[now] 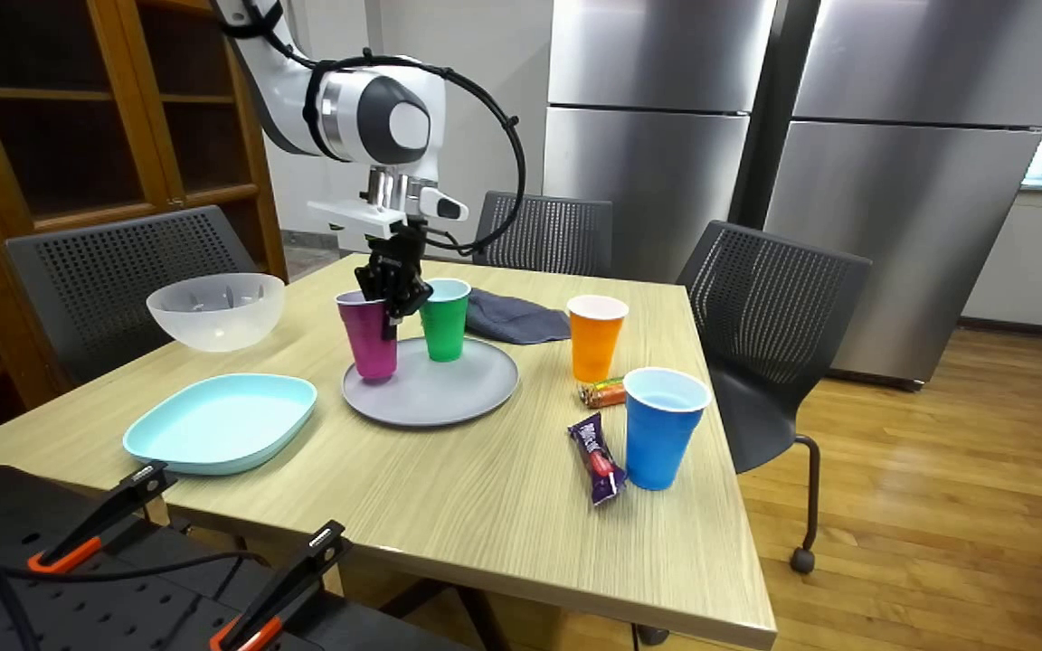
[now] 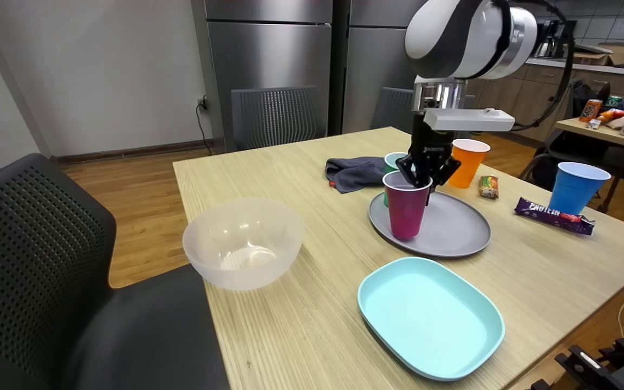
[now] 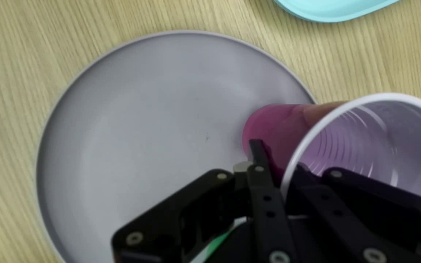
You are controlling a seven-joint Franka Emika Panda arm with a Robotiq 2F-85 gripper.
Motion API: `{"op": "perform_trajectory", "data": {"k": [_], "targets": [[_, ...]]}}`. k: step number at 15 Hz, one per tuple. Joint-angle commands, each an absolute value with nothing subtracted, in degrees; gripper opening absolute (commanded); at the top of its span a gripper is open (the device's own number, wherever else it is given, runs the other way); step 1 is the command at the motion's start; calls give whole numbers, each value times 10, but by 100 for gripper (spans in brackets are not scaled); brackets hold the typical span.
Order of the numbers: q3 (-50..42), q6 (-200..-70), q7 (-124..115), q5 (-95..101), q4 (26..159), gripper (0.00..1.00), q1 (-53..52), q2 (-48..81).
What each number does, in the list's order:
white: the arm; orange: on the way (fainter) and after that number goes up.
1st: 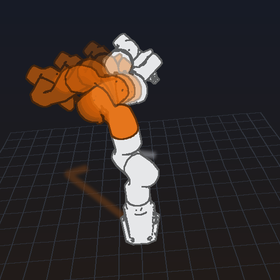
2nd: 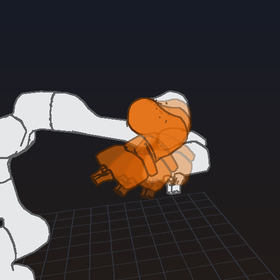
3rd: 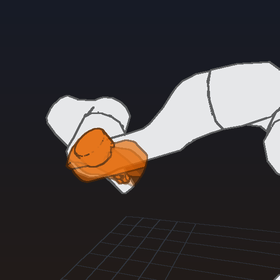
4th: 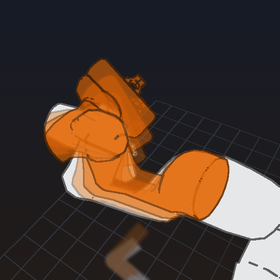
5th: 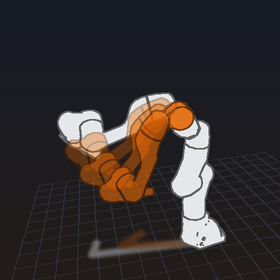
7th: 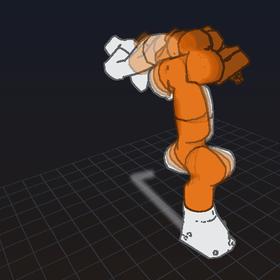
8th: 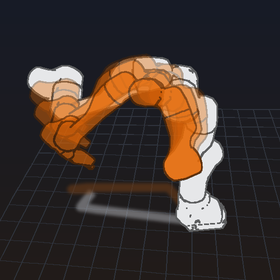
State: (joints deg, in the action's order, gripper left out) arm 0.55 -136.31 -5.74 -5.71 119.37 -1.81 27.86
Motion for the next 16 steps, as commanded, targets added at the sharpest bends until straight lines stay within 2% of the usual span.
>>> {"op": "perform_trajectory", "data": {"k": [1,10,12,16], "targets": [[5,-1357,-74,-58,1179,28,-21,286],[8,-1367,-64,-58,1191,95,-20,242],[11,-1368,-54,-59,1196,100,-18,229],[7,-1371,-52,-54,1195,100,-16,213]]}}
